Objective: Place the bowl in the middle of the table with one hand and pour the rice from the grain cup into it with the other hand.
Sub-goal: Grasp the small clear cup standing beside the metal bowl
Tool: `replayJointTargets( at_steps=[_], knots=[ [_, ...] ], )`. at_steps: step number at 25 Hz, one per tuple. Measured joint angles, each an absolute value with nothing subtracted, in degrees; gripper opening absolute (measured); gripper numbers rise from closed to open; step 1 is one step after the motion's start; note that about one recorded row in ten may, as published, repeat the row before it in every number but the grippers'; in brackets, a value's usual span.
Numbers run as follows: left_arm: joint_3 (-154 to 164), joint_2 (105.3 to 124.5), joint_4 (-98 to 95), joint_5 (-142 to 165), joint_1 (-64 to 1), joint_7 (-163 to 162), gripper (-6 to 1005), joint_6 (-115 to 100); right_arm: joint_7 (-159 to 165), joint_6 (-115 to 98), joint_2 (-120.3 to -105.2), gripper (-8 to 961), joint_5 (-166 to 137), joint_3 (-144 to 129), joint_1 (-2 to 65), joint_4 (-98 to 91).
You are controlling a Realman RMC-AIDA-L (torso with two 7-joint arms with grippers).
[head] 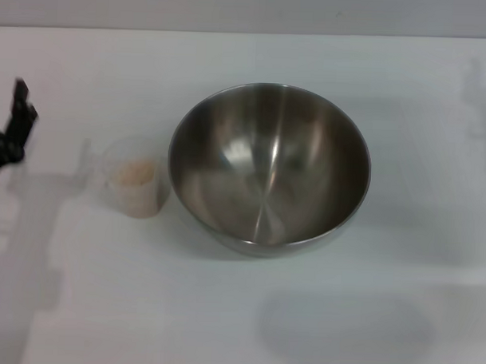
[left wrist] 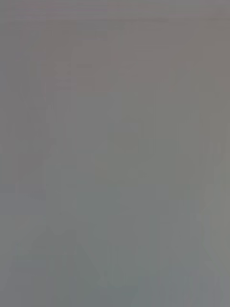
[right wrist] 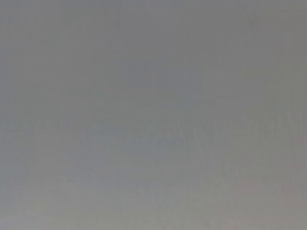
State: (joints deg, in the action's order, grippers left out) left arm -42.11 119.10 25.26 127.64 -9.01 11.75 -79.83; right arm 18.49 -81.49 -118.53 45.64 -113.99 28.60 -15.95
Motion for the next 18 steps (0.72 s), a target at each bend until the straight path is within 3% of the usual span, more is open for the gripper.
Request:
replayJointTargets(
  at_steps=[8,18],
  knots=[
    [-35.11,119.10,36.12,125.54,0.54,23.67,831,-77.68,14.21,-81.39,-117.95,334,45.43,-110.86,28.91,-10.48],
    [-22.81,119.09,41.18,107.27,-0.23,29.64,830,-74.09,11.62,-81.69,-117.16,333,45.37,-108.08,29.17,-8.93]
  ],
)
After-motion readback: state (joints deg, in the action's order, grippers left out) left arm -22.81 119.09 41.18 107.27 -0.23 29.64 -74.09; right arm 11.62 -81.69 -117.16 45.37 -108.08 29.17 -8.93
